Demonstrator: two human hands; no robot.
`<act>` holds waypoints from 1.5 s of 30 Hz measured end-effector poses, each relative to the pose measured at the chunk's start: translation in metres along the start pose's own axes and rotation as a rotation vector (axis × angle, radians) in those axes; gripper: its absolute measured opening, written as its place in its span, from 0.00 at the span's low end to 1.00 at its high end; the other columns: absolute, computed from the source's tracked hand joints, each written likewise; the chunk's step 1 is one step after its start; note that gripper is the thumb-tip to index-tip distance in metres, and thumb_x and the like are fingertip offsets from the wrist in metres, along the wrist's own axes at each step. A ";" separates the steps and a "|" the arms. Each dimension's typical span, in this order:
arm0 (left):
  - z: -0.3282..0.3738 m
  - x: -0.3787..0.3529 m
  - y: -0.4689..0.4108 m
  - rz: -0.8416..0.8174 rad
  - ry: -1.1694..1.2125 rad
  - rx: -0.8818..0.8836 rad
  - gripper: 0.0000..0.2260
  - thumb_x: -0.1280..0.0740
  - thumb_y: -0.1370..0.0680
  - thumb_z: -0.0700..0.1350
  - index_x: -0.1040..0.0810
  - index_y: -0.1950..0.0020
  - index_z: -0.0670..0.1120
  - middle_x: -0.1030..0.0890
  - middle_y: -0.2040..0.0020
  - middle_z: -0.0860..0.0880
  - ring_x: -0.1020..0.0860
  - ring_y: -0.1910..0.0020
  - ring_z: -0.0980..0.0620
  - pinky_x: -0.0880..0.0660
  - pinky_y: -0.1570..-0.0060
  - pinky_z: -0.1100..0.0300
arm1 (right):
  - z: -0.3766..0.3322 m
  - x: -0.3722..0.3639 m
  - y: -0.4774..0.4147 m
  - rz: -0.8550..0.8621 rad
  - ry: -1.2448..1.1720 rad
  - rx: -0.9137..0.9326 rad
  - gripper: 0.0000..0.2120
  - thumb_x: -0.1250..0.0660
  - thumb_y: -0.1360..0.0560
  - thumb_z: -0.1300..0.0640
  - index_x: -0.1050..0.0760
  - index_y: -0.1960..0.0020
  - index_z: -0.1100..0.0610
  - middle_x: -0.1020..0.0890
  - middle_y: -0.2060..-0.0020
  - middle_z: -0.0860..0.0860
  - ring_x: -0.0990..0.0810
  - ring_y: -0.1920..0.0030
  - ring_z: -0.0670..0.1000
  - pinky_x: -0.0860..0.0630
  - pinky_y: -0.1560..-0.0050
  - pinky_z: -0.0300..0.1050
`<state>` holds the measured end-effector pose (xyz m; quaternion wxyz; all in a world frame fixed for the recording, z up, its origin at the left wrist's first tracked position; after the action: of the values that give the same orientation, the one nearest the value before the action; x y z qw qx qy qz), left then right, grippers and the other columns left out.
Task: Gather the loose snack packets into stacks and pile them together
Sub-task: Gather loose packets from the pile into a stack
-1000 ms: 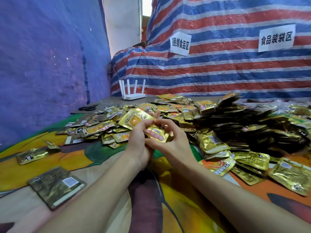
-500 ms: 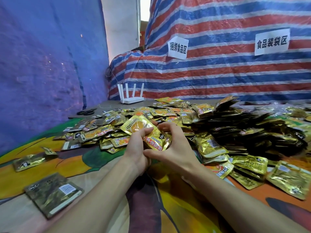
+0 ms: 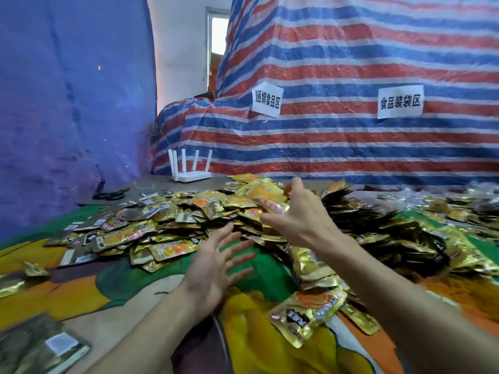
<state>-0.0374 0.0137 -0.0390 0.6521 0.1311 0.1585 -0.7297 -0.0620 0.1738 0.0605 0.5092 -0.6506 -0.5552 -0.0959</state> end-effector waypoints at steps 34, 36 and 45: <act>0.098 0.108 -0.045 0.199 -1.927 -0.081 0.38 0.27 0.30 0.48 0.40 0.22 0.51 0.37 0.24 0.46 0.38 0.26 0.44 0.38 0.27 0.44 | -0.031 -0.124 -0.043 -0.268 0.444 0.218 0.37 0.31 0.28 0.43 0.42 0.23 0.44 0.45 0.21 0.57 0.48 0.22 0.65 0.48 0.26 0.73; 0.101 0.147 -0.051 0.268 -1.987 0.085 0.43 0.28 0.30 0.47 0.47 0.20 0.48 0.42 0.21 0.42 0.42 0.22 0.41 0.41 0.25 0.41 | -0.033 -0.159 -0.043 -0.432 0.374 0.259 0.42 0.29 0.29 0.47 0.47 0.21 0.40 0.53 0.19 0.54 0.57 0.20 0.63 0.55 0.26 0.74; 0.088 0.212 -0.074 0.511 -1.672 0.222 0.35 0.33 0.24 0.59 0.37 0.24 0.40 0.32 0.25 0.38 0.32 0.28 0.39 0.30 0.34 0.49 | -0.039 -0.235 -0.075 -0.531 0.378 0.263 0.39 0.35 0.23 0.48 0.52 0.18 0.47 0.54 0.18 0.56 0.58 0.19 0.60 0.57 0.24 0.69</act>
<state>-0.1340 -0.2069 -0.0379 0.6815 -0.3517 -0.4767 -0.4297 -0.1918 -0.0131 -0.0416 0.6397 -0.3833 -0.6084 -0.2715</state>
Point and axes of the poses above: each hand's wrist, its own y-axis away from the middle knuckle, its own x-axis out of the back of the hand, z = x × y, the point moved 5 cm from there along -y, towards the middle knuckle
